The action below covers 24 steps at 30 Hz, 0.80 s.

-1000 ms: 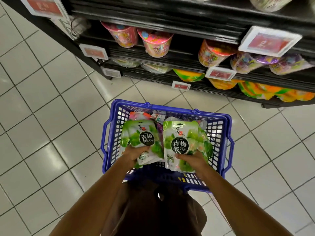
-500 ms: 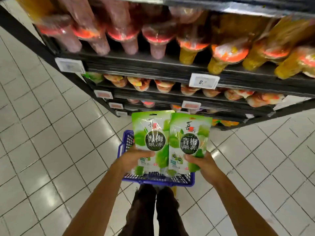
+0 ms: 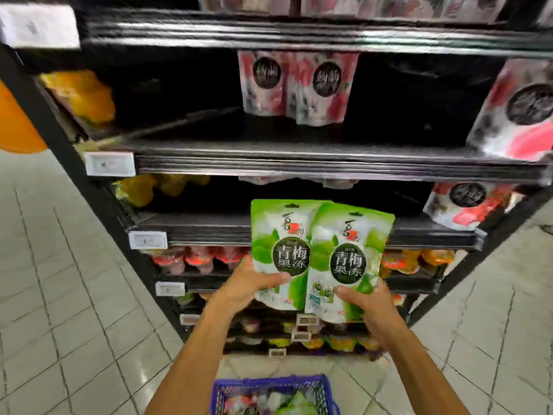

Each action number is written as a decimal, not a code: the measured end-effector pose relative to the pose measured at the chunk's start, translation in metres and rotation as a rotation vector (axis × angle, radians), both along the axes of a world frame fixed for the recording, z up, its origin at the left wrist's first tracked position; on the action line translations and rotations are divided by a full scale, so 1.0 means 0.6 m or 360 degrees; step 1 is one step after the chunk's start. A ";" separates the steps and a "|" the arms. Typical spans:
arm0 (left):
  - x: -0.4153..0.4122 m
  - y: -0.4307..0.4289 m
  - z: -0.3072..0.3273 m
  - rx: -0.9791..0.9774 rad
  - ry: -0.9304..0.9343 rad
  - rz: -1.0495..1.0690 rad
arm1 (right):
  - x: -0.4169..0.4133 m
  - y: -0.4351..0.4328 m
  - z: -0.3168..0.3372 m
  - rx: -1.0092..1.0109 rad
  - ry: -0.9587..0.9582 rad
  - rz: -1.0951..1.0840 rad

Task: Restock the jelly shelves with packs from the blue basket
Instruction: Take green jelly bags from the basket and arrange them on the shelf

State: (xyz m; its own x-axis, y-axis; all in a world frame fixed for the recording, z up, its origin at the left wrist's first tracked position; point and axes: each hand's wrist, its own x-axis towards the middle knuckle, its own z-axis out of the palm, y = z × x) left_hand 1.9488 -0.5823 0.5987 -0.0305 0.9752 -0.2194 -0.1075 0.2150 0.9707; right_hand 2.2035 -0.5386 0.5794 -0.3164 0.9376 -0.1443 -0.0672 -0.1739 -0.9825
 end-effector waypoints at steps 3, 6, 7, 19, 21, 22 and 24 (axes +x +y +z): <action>-0.009 0.010 0.075 0.0166 0.0032 0.0055 | -0.013 0.001 0.084 0.0142 0.0078 -0.0050; -0.015 0.013 0.137 0.0331 0.0031 0.0062 | -0.022 -0.001 0.150 0.0274 0.0123 -0.0085; -0.017 0.012 0.154 0.0397 0.0018 0.0060 | -0.025 -0.005 0.173 0.0327 0.0133 -0.0087; -0.033 0.047 0.384 0.0821 -0.0009 -0.0044 | 0.007 0.011 0.410 0.0724 0.0296 -0.0277; -0.025 0.062 0.431 0.0866 0.0012 -0.0093 | 0.025 0.025 0.455 0.0782 0.0324 -0.0303; -0.020 0.068 0.455 0.0888 0.0018 -0.0119 | 0.035 0.032 0.479 0.0808 0.0338 -0.0335; -0.008 0.079 0.504 0.0946 0.0009 -0.0169 | 0.056 0.045 0.530 0.0865 0.0333 -0.0392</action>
State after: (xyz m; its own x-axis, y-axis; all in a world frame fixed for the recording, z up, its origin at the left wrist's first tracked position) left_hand 1.9439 -0.5346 0.9010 0.0744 0.9284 0.3640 -0.1095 -0.3552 0.9284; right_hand 2.2374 -0.5116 0.8974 -0.0516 0.9084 0.4148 -0.2420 0.3916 -0.8877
